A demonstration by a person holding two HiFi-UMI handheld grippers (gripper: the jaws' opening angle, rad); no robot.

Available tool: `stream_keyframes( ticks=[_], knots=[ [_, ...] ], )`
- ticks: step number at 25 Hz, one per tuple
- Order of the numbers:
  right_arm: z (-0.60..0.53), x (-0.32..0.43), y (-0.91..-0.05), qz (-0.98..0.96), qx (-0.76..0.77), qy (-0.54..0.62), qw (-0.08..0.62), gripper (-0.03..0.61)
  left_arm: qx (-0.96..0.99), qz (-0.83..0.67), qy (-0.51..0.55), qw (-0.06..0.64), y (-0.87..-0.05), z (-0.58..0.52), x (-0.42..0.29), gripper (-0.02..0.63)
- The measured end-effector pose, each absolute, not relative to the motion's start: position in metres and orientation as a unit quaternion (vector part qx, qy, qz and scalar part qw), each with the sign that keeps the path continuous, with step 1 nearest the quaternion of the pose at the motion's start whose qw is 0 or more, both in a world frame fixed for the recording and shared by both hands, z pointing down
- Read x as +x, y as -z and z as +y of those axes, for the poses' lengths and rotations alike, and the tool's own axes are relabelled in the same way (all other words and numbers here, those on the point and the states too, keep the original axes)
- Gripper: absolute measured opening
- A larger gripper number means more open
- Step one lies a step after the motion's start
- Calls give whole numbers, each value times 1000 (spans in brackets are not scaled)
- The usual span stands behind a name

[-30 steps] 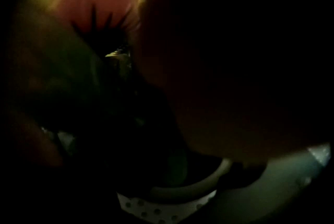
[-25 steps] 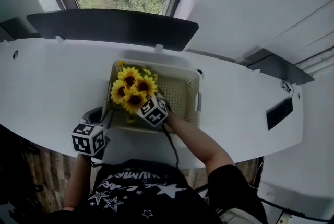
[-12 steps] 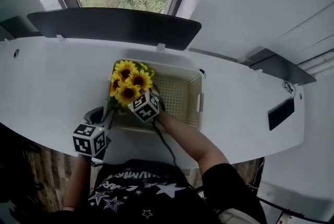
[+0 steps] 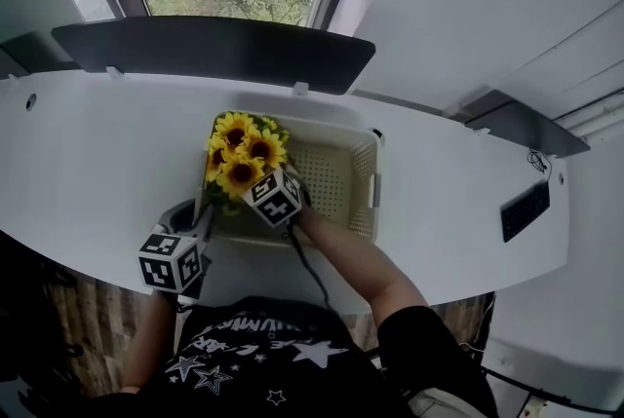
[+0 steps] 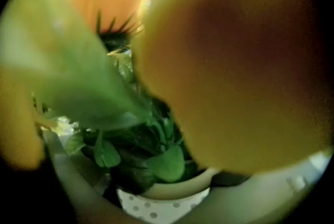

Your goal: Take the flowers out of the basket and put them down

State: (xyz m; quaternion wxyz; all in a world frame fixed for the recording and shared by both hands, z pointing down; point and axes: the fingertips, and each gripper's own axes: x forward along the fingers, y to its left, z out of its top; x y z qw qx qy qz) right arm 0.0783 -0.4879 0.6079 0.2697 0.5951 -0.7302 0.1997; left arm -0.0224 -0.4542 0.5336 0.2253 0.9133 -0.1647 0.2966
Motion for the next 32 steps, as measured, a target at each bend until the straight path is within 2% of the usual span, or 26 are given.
stream_keyframes(
  ticks=[17, 25, 28, 32],
  knots=[
    [-465, 110, -527, -714, 641, -171, 222, 528, 927, -139, -273, 216, -530, -455, -19, 91],
    [-446, 112, -488, -696, 668, -166, 206, 528, 940, -127, -252, 192, -515, -465, -28, 145],
    [-437, 106, -473, -688, 676, -174, 200, 528, 946, -127, -231, 186, -502, -474, -35, 147],
    [-422, 94, -452, -678, 694, -185, 159, 528, 959, -117, -201, 160, -477, -481, -43, 147]
  ],
)
